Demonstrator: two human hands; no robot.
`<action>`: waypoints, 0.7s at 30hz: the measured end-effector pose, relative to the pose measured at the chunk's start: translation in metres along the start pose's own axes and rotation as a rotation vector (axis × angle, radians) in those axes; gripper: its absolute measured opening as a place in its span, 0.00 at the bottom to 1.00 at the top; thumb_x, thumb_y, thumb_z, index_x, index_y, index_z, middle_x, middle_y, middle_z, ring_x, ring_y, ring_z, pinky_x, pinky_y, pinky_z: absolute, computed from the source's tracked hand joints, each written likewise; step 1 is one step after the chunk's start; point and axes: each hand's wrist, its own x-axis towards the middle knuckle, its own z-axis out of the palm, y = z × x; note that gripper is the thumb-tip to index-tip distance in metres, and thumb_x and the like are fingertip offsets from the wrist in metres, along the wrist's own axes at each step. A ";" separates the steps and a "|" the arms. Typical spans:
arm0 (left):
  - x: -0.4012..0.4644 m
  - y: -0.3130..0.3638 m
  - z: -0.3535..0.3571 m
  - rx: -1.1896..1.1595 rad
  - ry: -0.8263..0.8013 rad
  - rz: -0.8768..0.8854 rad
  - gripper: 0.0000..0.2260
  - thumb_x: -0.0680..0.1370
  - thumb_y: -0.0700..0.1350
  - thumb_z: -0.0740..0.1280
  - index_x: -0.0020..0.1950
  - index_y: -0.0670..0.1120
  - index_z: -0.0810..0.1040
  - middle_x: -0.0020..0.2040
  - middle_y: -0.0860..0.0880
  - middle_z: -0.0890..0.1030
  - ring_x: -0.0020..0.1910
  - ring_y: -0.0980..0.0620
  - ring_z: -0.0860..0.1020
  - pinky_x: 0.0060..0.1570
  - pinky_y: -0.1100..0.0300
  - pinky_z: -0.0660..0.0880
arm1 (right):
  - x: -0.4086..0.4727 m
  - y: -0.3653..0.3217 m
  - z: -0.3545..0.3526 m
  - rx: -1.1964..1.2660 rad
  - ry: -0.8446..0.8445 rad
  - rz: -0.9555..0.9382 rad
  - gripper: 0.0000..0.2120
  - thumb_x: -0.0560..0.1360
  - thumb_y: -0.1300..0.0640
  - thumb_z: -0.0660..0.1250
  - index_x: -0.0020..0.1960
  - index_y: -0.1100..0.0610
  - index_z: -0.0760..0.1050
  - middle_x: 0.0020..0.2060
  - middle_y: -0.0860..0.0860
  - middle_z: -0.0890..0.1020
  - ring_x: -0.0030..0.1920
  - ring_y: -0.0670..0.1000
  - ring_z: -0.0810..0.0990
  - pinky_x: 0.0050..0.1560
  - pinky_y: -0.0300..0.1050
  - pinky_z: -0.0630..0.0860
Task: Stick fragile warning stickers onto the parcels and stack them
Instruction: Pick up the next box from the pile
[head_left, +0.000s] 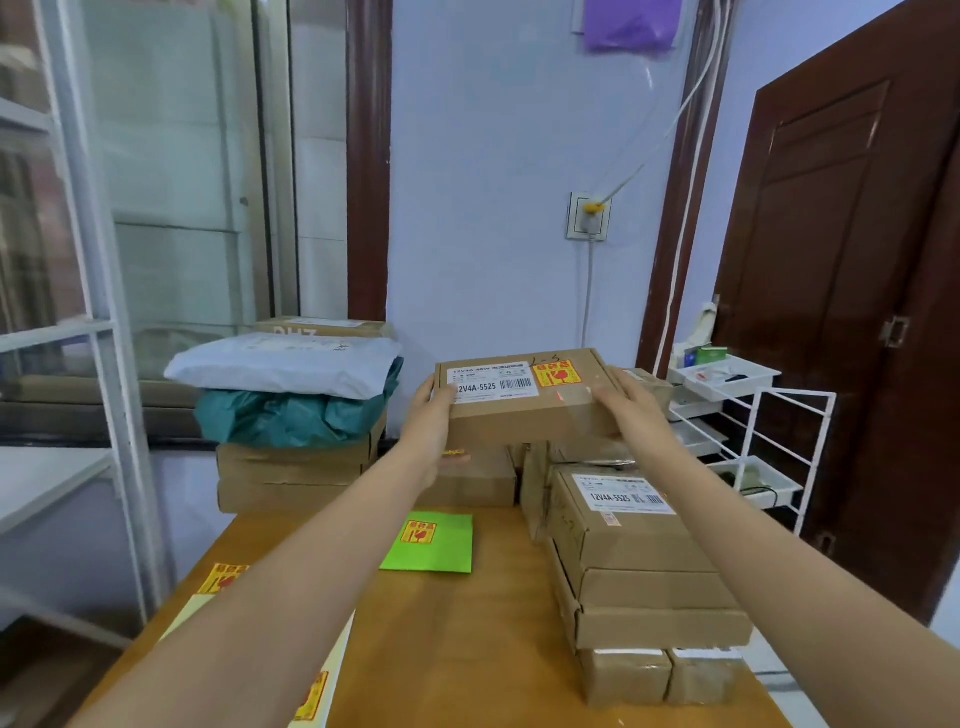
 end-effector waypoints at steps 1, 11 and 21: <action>0.002 -0.003 -0.006 0.002 0.015 -0.009 0.17 0.82 0.49 0.57 0.72 0.57 0.65 0.61 0.50 0.72 0.50 0.50 0.73 0.40 0.48 0.80 | 0.001 0.002 0.007 -0.011 -0.011 -0.005 0.19 0.81 0.55 0.59 0.72 0.53 0.66 0.59 0.47 0.74 0.55 0.47 0.72 0.58 0.44 0.70; 0.033 -0.027 -0.049 0.066 0.112 -0.138 0.17 0.82 0.48 0.54 0.71 0.55 0.64 0.58 0.49 0.70 0.54 0.46 0.70 0.47 0.46 0.78 | 0.021 0.014 0.065 -0.146 -0.043 -0.017 0.23 0.80 0.57 0.60 0.74 0.58 0.62 0.67 0.50 0.71 0.69 0.50 0.67 0.60 0.38 0.63; 0.087 -0.050 -0.057 0.127 0.130 -0.199 0.15 0.82 0.49 0.53 0.68 0.52 0.66 0.57 0.48 0.71 0.52 0.46 0.71 0.48 0.46 0.77 | 0.068 0.036 0.097 -0.317 -0.051 -0.033 0.26 0.81 0.53 0.58 0.76 0.56 0.58 0.73 0.53 0.66 0.72 0.54 0.65 0.68 0.47 0.64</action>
